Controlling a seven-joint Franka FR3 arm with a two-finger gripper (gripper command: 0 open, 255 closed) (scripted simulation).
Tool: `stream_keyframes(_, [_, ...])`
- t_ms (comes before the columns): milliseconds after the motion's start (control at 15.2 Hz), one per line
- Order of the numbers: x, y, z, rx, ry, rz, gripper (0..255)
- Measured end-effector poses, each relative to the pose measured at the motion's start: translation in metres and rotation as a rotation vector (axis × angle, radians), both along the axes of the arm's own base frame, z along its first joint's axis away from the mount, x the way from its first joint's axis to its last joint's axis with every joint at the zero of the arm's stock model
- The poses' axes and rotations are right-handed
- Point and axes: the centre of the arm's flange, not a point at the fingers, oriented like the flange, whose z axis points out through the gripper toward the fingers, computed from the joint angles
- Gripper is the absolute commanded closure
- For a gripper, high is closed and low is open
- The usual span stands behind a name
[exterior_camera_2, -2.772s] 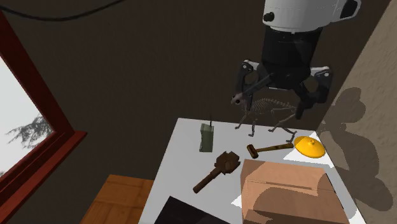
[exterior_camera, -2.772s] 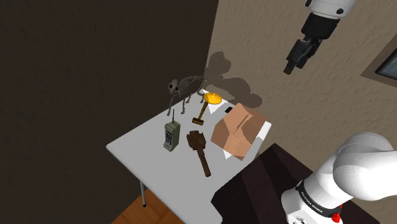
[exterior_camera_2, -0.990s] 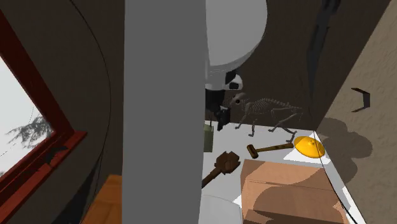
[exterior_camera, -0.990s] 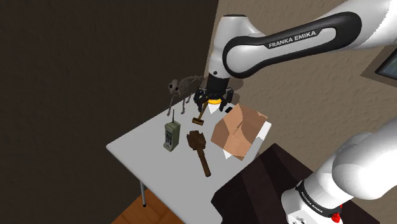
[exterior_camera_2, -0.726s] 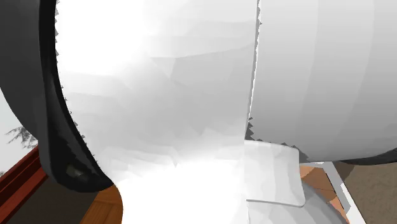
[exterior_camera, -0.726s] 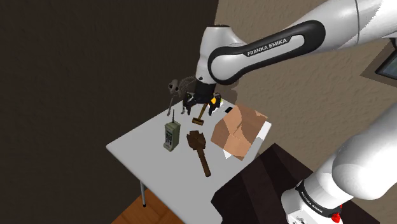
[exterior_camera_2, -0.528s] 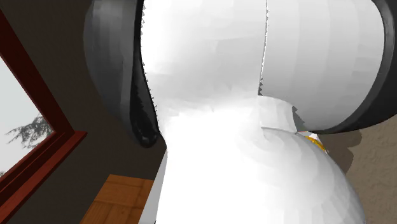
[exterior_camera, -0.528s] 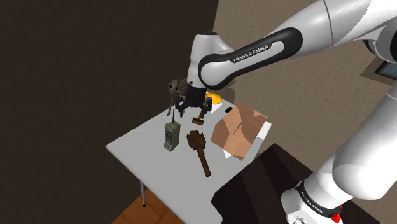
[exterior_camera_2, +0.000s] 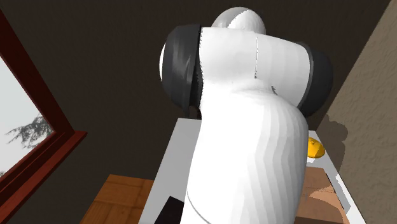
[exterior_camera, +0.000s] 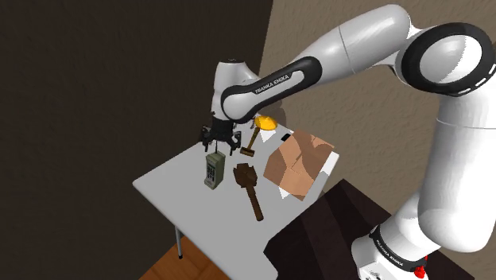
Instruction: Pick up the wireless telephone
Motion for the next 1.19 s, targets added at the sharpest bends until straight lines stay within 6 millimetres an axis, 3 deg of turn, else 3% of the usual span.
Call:
stream_keyframes(198, [0.018,0.006,-0.022,0.006,0.004,-0.037,0])
stream_keyframes(660, [0.021,0.007,-0.058,0.007,0.005,-0.044,0])
stream_keyframes(726, [0.022,0.007,-0.061,0.007,0.005,-0.044,255])
stream_keyframes(1188, [0.023,0.009,-0.061,0.007,0.003,-0.044,255])
